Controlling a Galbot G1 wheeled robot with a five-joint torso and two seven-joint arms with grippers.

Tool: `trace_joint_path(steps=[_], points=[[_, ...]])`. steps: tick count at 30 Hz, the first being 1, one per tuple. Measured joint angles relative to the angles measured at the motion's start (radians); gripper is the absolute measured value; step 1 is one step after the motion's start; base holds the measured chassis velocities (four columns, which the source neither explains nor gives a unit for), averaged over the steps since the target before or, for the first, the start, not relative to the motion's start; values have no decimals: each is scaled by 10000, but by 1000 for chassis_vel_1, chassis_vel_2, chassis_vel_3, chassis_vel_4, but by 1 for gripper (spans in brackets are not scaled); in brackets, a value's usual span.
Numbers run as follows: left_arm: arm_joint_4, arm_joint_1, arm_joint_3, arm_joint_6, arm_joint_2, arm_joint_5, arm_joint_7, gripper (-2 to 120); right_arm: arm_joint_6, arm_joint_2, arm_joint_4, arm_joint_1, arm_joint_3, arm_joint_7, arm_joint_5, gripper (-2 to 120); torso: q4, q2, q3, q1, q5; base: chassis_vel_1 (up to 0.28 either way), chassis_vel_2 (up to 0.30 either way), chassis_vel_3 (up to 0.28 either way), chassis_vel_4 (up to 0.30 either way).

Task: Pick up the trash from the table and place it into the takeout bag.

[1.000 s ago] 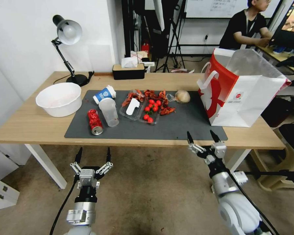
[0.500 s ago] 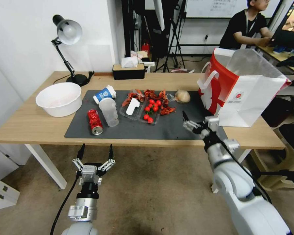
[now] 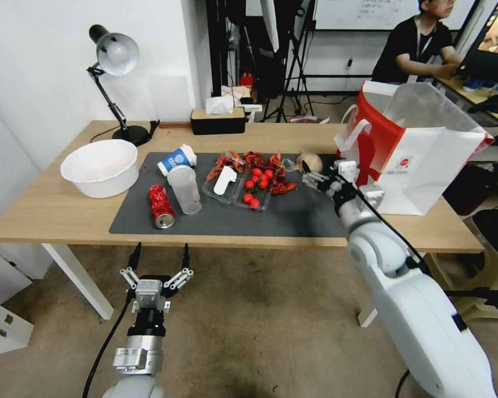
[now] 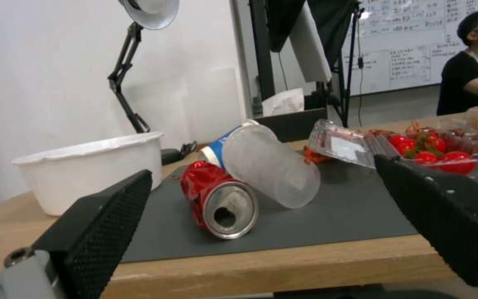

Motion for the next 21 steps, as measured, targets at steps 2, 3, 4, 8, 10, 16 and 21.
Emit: trace_joint_path(steps=[2,3,4,8,10,16,21], points=[[0,1,-18,0,-6,0,-1,100,-61,32,-108,136,-65,39,23,100,0,0,0,0,-1,0,0,0,0],[-1,0,-31,1,-8,0,-3,100,-107,74,-228,272,-126,68,51,100,-1,0,0,0,1,0,0,0,0],[-1,0,-31,1,-8,0,-3,100,-107,74,-228,272,-126,68,51,100,-1,0,0,0,1,0,0,0,0],[0,0,-38,1,-13,0,-6,100,-155,131,-409,459,-206,105,90,100,0,1,0,0,0,0,0,0,0],[-1,0,-39,2,-15,0,-7,100,-198,194,-598,645,-290,137,130,100,1,0,0,1,1,0,0,0,0],[2,-5,-42,10,-16,0,-9,100,-381,323,-1095,1153,-515,237,259,100,0,1,-1,0,0,0,0,0,0],[34,-5,-45,11,-16,-2,-12,100,-482,426,-1612,1596,-685,377,339,100,0,1,0,0,0,0,0,0,0]])
